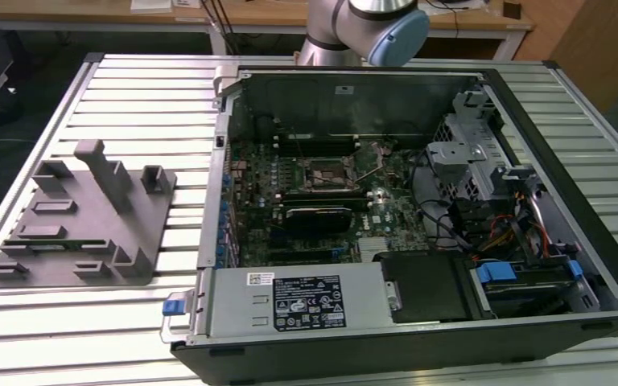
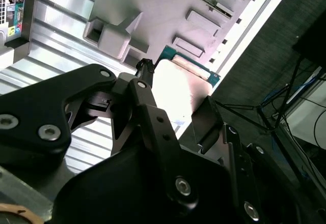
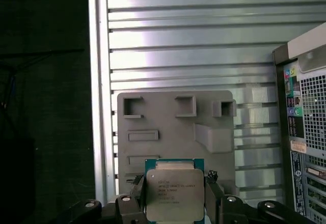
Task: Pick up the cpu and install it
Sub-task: 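Pick up the cpu and move it towards the insertion slot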
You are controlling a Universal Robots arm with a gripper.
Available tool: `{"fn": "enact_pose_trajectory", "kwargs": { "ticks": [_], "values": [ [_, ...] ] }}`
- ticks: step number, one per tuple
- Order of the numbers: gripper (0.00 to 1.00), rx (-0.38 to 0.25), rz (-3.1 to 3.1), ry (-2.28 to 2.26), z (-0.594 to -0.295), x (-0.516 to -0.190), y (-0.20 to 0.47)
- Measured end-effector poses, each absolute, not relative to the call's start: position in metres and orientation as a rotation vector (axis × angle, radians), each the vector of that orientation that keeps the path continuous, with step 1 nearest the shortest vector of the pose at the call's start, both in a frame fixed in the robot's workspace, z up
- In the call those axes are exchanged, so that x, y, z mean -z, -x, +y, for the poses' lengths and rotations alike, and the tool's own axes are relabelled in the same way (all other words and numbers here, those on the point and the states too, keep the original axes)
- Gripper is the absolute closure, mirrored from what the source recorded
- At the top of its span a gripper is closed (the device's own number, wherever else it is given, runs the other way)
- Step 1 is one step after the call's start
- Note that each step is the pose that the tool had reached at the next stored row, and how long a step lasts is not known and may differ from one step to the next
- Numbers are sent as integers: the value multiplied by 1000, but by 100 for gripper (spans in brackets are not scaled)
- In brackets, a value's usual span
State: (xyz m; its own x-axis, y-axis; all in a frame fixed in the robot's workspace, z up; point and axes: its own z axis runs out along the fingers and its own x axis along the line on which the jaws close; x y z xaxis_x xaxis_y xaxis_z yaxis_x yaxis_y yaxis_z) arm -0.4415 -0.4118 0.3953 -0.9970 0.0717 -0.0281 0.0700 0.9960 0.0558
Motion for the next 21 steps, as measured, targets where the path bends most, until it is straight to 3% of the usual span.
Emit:
{"fn": "enact_pose_trajectory", "kwargs": {
  "ticks": [21],
  "values": [
    [45, -85, 3108, -110, -410, -395, 420]
  ]
}}
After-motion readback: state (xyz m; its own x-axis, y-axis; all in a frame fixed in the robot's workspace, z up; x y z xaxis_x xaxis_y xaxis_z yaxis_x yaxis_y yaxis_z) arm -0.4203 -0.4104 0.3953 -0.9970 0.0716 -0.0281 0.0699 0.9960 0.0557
